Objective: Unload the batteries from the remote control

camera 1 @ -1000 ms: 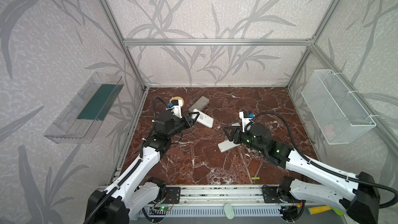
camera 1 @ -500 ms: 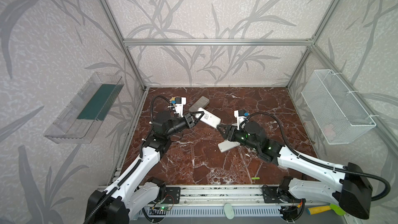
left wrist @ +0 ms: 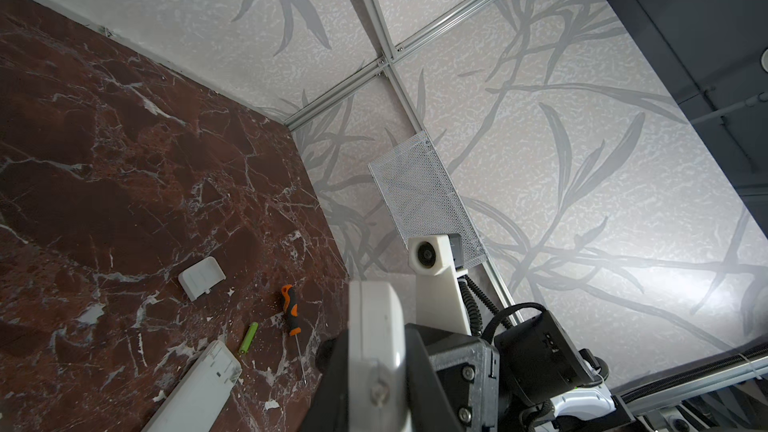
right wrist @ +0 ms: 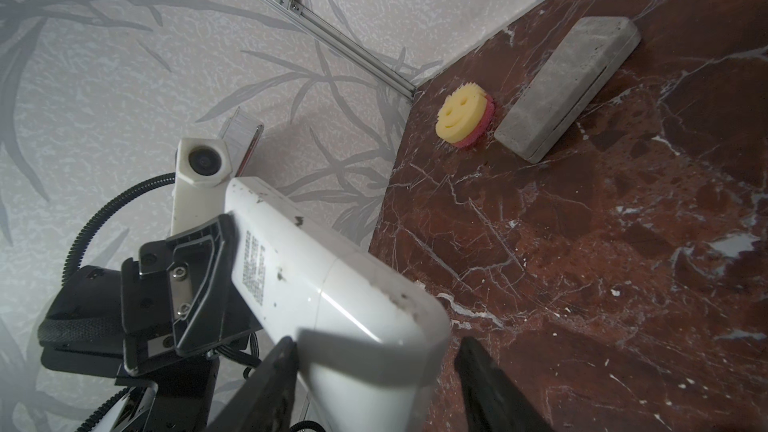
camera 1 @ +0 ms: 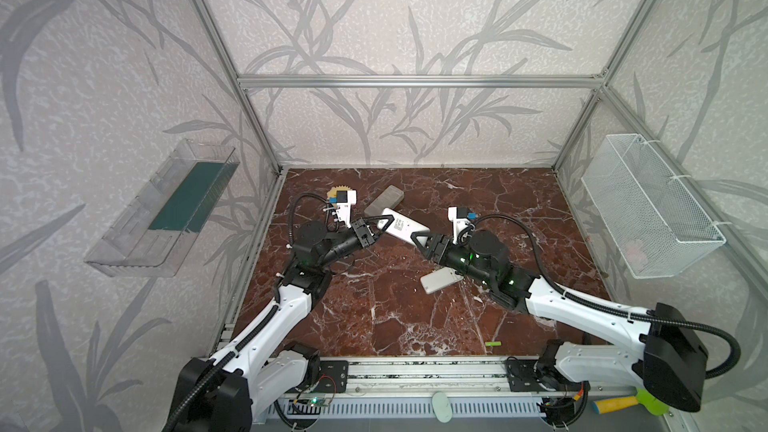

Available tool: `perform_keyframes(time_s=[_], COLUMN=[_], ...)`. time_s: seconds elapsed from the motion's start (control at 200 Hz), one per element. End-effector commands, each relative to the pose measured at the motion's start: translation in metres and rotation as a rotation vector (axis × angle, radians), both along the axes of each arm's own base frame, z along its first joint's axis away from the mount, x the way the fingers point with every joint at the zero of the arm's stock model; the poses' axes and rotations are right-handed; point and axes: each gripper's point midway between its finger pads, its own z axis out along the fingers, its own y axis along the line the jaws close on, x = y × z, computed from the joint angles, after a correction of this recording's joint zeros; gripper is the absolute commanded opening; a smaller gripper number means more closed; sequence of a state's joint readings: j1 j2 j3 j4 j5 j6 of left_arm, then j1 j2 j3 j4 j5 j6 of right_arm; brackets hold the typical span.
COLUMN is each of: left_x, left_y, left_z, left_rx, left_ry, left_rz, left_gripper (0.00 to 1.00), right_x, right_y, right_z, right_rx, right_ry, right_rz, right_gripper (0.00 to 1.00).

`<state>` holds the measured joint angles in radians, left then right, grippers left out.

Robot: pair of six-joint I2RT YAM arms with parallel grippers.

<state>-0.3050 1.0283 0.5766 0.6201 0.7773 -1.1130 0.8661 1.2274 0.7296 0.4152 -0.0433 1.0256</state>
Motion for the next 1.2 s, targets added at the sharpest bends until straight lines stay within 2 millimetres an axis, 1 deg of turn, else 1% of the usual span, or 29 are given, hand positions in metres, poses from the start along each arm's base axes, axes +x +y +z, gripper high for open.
perform_keyframes(time_s=[0.0,0.07,0.265,0.425,0.525,0.61,0.685,0.73,0.825,0.975,1.08,1.2], left_x=[-0.008,-0.006,-0.003,0.0,0.003,0.004,0.005,0.006,0.008,0.013,0.02,0.032], left_y=[-0.002,-0.003,-0.005,-0.005,-0.005,-0.005,-0.005,-0.004,-0.002,-0.002,-0.002,0.003], left_z=[0.017,0.014,0.002,-0.007,-0.009,-0.013,-0.018,-0.024,-0.036,-0.054,-0.071,-0.092], left_rx=[-0.067,-0.075,-0.078,-0.095,-0.126,-0.14,-0.132,-0.123,-0.103,-0.068,-0.038,-0.02], left_ry=[-0.05,-0.035,-0.004,0.015,0.034,0.064,0.082,0.098,0.122,0.147,0.165,0.19], left_rz=[-0.041,-0.047,-0.055,-0.048,-0.044,-0.044,-0.04,-0.033,-0.009,0.006,0.025,0.067], left_gripper=[0.0,0.0,0.0,0.0,0.0,0.0,0.0,0.0,0.0,0.0,0.0,0.0], right_x=[0.003,0.003,0.003,0.002,0.003,0.006,0.01,0.013,0.021,0.03,0.04,0.051], right_y=[-0.001,-0.002,-0.005,-0.01,-0.013,-0.013,-0.011,-0.011,-0.012,-0.005,-0.002,0.001], right_z=[0.015,0.018,0.017,0.011,0.008,0.006,0.002,-0.003,-0.016,-0.037,-0.052,-0.069], right_rx=[0.033,0.027,0.022,0.008,0.01,0.011,0.009,0.007,0.012,0.022,0.013,-0.004], right_ry=[-0.012,-0.025,-0.029,-0.017,-0.005,0.007,0.015,0.024,0.05,0.095,0.127,0.149], right_rz=[-0.014,-0.013,-0.018,-0.007,-0.009,0.003,0.02,0.023,0.016,0.035,0.044,0.052], right_gripper=[0.61,0.59,0.4,0.36,0.37,0.5,0.51,0.49,0.39,0.32,0.31,0.4])
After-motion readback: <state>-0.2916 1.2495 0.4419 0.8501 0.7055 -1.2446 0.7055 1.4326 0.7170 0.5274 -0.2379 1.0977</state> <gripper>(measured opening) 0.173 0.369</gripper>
